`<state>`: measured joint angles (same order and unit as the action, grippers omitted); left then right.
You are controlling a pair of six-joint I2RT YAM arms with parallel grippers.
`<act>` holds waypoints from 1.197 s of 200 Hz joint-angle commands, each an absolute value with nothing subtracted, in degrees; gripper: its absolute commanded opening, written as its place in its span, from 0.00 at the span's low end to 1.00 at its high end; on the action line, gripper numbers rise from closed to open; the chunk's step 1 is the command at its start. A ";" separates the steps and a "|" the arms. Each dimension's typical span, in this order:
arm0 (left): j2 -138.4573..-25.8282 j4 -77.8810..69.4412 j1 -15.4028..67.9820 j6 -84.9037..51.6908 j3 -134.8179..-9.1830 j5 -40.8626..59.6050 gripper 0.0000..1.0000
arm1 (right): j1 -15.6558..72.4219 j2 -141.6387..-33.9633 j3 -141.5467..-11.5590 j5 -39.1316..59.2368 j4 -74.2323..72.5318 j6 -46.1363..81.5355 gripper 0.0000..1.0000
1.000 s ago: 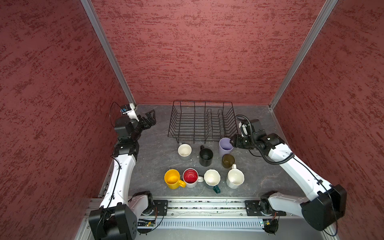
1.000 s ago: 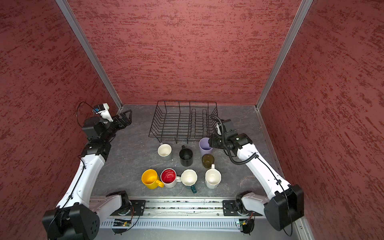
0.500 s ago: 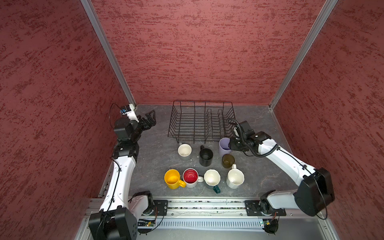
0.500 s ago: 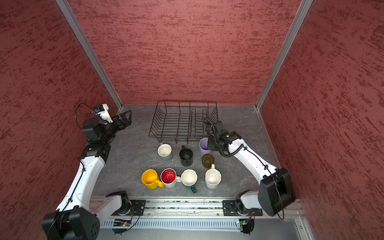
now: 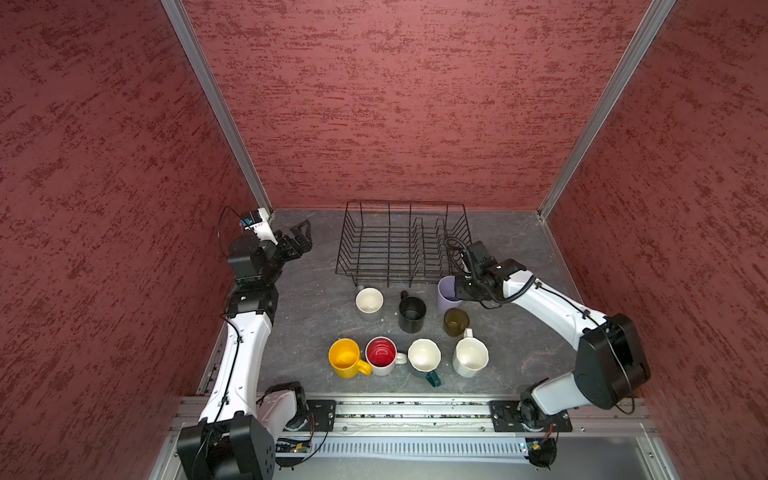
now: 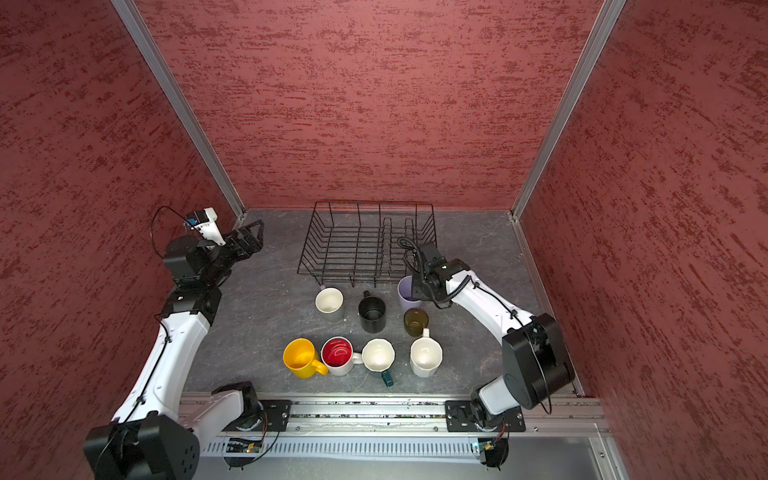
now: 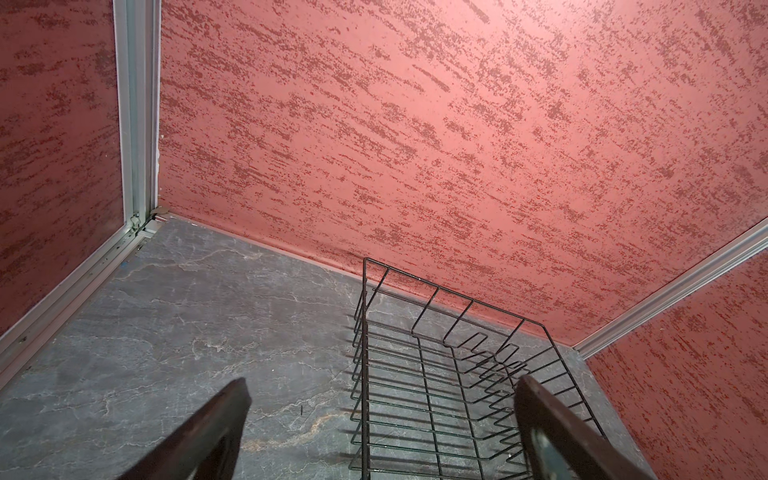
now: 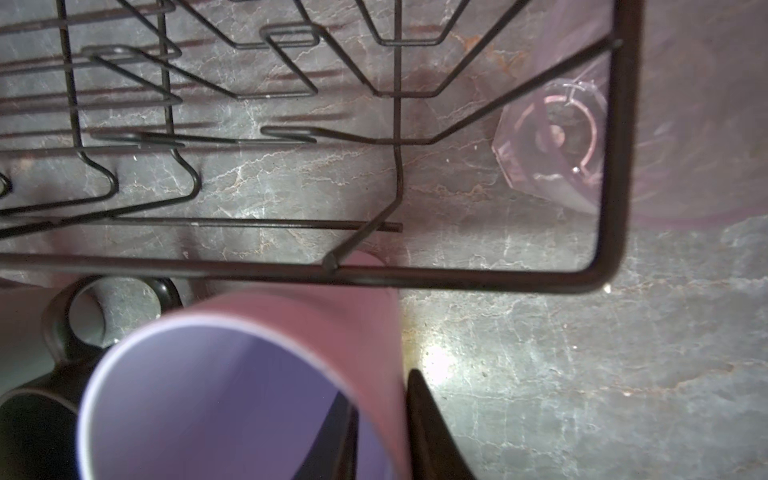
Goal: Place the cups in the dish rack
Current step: 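Lower the right gripper onto the lavender cup and close on it, then lift the lavender cup sideways toward the left gripper while the left gripper reaches in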
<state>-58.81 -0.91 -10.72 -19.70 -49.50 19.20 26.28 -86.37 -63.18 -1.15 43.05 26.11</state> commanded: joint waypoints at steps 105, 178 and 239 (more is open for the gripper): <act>-58.23 -1.80 -11.16 -20.12 -48.78 19.61 1.00 | 27.14 -81.25 -73.30 -3.54 55.84 21.84 0.00; -59.41 -3.95 -11.25 -22.17 -49.00 23.18 1.00 | 26.98 -71.78 -78.44 0.88 51.97 25.20 0.00; -68.09 -11.69 -11.25 -32.09 -54.17 44.53 1.00 | 24.61 -74.41 -77.00 13.43 22.07 28.51 0.00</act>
